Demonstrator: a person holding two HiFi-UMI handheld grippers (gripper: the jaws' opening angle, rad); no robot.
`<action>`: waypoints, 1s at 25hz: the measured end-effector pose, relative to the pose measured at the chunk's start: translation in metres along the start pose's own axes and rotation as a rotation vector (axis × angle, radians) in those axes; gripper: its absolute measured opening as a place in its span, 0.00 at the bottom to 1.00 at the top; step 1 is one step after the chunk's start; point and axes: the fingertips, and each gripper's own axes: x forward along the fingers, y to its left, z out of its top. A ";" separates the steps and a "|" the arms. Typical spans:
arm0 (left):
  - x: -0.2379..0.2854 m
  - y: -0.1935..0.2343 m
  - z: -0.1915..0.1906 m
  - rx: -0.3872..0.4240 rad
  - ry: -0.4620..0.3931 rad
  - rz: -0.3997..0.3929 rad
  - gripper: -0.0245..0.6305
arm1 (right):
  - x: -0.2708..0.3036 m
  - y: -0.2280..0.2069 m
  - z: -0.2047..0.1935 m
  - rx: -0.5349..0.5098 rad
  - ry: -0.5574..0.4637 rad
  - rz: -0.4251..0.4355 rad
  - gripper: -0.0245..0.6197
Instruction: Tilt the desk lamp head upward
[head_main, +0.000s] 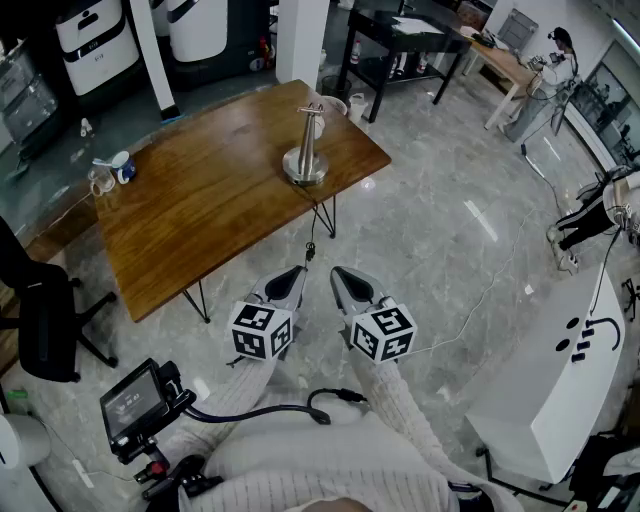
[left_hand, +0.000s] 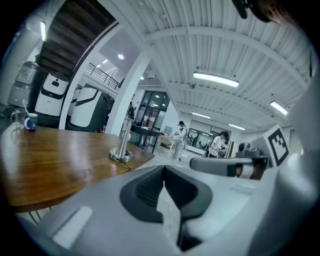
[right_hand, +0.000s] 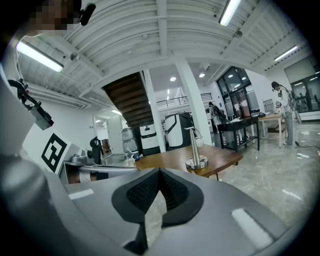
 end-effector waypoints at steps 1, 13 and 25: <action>0.010 0.006 0.003 -0.003 0.000 -0.002 0.05 | 0.010 -0.007 0.003 0.003 0.001 0.002 0.04; 0.142 0.111 0.085 0.026 0.020 -0.111 0.05 | 0.159 -0.097 0.077 -0.004 -0.013 -0.053 0.04; 0.237 0.167 0.109 0.101 0.088 -0.109 0.05 | 0.228 -0.168 0.109 0.002 0.004 -0.059 0.04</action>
